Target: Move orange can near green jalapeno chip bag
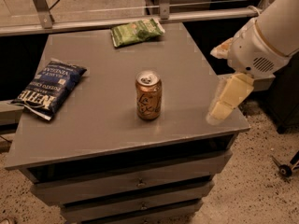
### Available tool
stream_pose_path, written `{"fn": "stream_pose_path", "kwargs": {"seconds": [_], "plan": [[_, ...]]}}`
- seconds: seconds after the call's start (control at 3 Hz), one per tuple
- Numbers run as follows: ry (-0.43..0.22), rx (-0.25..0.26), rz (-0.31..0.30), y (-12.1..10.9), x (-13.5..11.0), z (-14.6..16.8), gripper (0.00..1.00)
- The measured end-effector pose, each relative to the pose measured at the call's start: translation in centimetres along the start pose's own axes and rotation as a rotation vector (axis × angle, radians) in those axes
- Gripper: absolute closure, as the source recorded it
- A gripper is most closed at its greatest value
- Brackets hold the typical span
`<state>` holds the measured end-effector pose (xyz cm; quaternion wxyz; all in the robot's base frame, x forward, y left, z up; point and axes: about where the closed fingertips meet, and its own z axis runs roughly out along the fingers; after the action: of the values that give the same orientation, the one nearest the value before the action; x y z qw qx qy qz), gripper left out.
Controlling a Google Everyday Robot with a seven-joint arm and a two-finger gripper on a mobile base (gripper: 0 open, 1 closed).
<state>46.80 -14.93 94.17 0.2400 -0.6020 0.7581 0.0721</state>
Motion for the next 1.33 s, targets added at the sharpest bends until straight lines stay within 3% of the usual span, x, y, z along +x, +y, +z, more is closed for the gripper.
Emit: {"fn": "stream_pose_path", "kwargs": {"seconds": [0.33,0.67,1.0,1.33], "plan": [[-0.241,-0.096,0.023,0.0,-3.3,5.1,0.00],[-0.426,-0.154,0.024,0.3,-6.0,8.0,0.00],[-0.564,-0.199,0.008,0.7,-8.8,10.1,0.00],[-0.655,-0.221,-0.004,1.2,-10.7,11.6,0.00]]}}
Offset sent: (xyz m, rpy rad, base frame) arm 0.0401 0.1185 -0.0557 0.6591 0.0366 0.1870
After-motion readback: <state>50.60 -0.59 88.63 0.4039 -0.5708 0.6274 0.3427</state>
